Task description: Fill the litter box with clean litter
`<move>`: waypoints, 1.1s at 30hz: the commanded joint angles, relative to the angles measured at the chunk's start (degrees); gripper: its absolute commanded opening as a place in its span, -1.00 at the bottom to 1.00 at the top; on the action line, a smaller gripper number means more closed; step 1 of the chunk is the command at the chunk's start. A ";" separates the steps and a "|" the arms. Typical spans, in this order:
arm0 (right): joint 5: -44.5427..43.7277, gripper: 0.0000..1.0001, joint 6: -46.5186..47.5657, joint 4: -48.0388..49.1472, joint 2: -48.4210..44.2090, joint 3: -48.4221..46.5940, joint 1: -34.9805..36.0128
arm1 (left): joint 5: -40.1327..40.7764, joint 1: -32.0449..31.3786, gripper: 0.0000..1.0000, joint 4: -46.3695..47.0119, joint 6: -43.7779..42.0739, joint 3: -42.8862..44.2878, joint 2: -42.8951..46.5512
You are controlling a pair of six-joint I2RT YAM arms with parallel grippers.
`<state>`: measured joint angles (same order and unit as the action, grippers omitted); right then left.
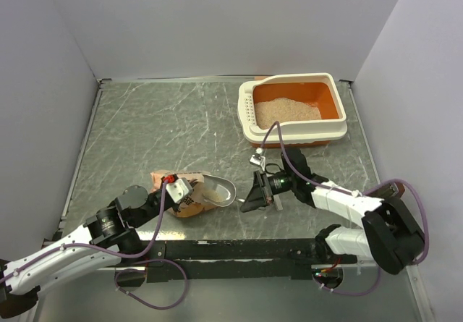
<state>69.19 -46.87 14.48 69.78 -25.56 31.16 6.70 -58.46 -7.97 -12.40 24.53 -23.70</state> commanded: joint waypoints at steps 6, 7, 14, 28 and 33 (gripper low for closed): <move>-0.02 -1.00 -6.73 8.71 -8.25 6.57 -1.19 | -2.57 -0.08 -0.99 4.54 0.54 0.07 0.50; -0.28 -1.00 -6.92 8.64 -9.30 7.01 -1.45 | -2.66 -0.08 -0.99 4.54 0.45 0.07 0.41; -2.04 -1.00 -5.62 2.07 -15.19 9.04 -3.12 | -2.74 -0.08 -0.99 4.63 0.54 -0.01 0.24; -6.96 -1.00 -6.65 -6.57 -21.88 1.94 -9.62 | -1.25 -0.08 -0.99 4.28 0.89 0.34 -0.64; -11.52 -1.00 -9.11 -7.71 -18.90 -3.78 -12.25 | -0.99 -0.08 -0.99 3.75 1.24 0.78 -0.29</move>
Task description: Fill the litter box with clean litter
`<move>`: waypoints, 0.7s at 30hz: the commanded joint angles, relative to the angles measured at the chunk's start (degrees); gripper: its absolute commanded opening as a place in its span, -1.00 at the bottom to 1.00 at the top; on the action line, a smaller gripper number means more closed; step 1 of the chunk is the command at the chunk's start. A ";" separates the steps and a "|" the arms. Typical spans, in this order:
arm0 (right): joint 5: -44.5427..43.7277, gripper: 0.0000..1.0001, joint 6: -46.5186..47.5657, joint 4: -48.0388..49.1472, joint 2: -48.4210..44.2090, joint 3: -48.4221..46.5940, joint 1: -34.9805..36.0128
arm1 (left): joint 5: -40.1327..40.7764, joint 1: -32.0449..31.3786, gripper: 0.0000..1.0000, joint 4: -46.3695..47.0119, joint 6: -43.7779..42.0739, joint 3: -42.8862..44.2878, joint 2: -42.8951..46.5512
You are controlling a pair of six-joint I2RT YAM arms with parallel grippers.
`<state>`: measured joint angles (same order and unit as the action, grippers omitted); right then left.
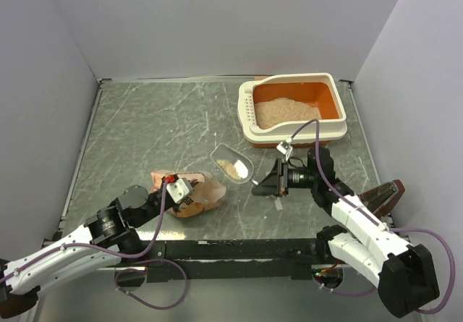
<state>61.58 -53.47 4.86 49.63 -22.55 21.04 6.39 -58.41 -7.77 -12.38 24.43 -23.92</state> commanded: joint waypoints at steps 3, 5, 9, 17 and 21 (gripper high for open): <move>-7.34 -1.00 -4.00 1.99 3.62 -10.76 -3.89 | -0.94 -0.12 -0.99 3.81 1.31 0.80 0.45; -8.58 -1.00 -5.50 3.13 5.30 -13.39 -6.09 | -1.03 -0.12 -0.99 3.82 1.39 0.89 0.54; -12.79 -1.00 -4.89 1.48 10.74 -19.19 -9.69 | -0.68 -0.21 -0.99 3.38 1.66 1.33 0.10; -23.33 -1.00 6.96 -11.35 19.79 -31.58 -19.70 | -0.77 -0.12 -0.99 3.55 1.75 1.24 1.69; -35.45 -1.00 21.95 -26.01 24.19 -43.77 -20.60 | -0.42 -0.12 -0.99 3.55 1.84 1.41 1.95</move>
<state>38.72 -46.46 -9.23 71.40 -54.87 1.43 6.50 -58.41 -8.05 -12.29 24.43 -22.70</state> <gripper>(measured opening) 0.297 0.046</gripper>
